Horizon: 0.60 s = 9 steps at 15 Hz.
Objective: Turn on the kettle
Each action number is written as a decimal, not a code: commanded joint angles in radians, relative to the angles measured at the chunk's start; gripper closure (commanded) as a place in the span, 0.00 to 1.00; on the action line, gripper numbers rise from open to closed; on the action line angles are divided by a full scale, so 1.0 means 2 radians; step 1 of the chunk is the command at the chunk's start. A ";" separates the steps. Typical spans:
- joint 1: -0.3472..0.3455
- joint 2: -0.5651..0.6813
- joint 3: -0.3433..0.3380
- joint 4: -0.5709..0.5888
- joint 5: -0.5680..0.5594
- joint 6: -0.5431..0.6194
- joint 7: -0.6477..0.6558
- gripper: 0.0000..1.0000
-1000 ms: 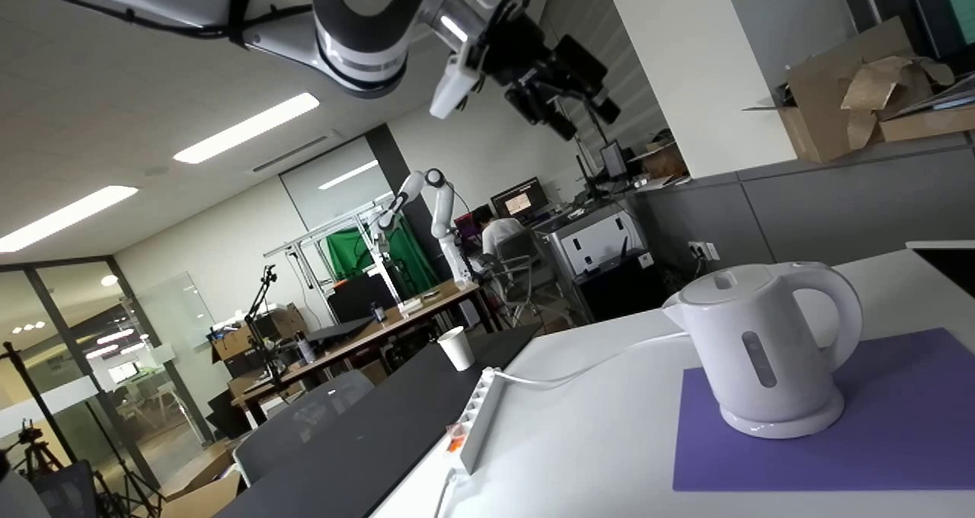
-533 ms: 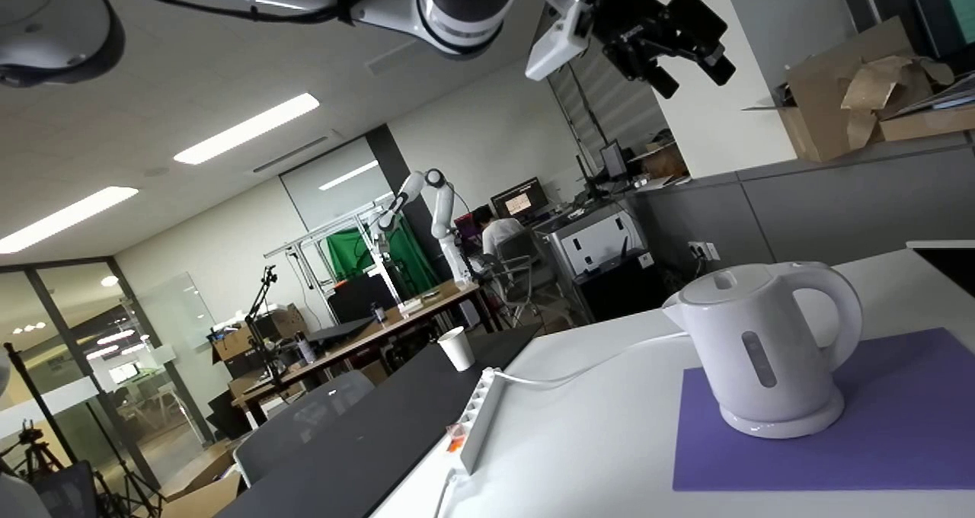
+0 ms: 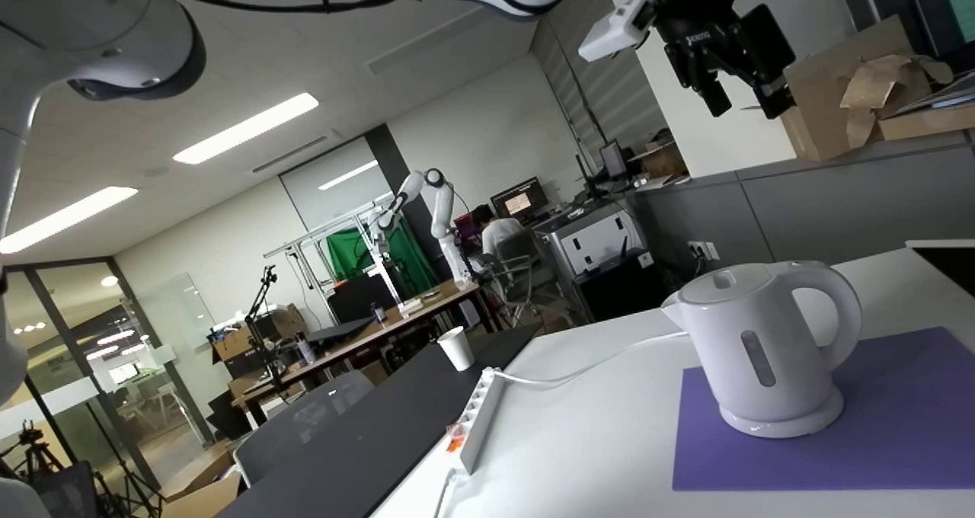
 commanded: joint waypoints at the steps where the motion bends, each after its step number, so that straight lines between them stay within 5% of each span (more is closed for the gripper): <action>1: -0.009 0.004 0.010 0.009 -0.007 -0.004 0.007 0.00; 9: -0.008 0.005 0.010 0.013 -0.007 -0.009 0.012 0.00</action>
